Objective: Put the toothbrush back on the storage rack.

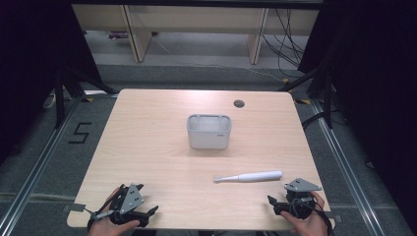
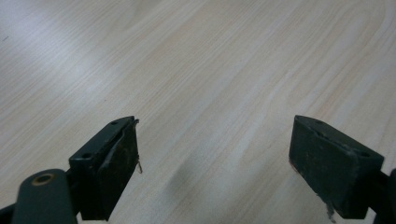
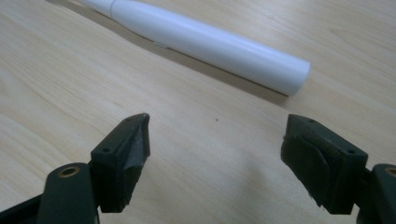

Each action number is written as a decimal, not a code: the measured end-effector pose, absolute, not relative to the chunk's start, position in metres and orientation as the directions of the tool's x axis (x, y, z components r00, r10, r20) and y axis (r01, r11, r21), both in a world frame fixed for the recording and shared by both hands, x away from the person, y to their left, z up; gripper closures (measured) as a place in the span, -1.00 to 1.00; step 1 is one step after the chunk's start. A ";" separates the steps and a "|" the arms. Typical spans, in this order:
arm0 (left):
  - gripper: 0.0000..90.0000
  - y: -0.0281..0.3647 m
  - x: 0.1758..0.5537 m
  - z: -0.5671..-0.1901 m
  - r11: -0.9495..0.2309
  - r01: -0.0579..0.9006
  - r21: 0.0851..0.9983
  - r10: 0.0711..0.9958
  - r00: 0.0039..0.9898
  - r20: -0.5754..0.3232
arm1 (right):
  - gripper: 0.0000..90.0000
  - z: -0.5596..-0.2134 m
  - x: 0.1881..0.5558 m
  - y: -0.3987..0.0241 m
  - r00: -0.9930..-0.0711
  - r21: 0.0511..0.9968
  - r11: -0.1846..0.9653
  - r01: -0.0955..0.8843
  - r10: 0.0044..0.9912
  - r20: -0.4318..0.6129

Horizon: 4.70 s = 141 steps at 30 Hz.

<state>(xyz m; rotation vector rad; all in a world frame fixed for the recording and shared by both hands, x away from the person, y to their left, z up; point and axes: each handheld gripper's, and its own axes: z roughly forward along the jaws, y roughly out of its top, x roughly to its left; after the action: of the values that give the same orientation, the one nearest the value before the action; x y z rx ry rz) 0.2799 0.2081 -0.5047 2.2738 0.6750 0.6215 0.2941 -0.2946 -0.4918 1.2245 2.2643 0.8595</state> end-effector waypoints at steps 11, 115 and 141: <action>-0.66 0.206 0.277 -0.506 -0.633 0.289 0.718 0.617 0.749 0.243 | -0.36 -0.482 0.300 -0.277 -0.571 0.661 0.483 0.574 0.815 -0.099; -0.66 0.205 0.277 -0.509 -0.664 0.291 0.689 0.602 0.754 0.262 | 0.42 -0.474 0.411 -0.199 -0.867 0.115 0.864 0.491 0.497 -0.031; -0.66 0.204 0.276 -0.508 -0.671 0.281 0.686 0.594 0.758 0.270 | 0.48 -0.473 0.408 -0.201 -0.846 0.117 0.841 0.529 0.533 -0.006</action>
<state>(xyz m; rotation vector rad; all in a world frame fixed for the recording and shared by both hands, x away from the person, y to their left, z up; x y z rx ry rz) 0.2760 0.2042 -0.5080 2.3152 0.6523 0.6398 0.4085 -0.2009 -0.4734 0.8595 2.9768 0.1718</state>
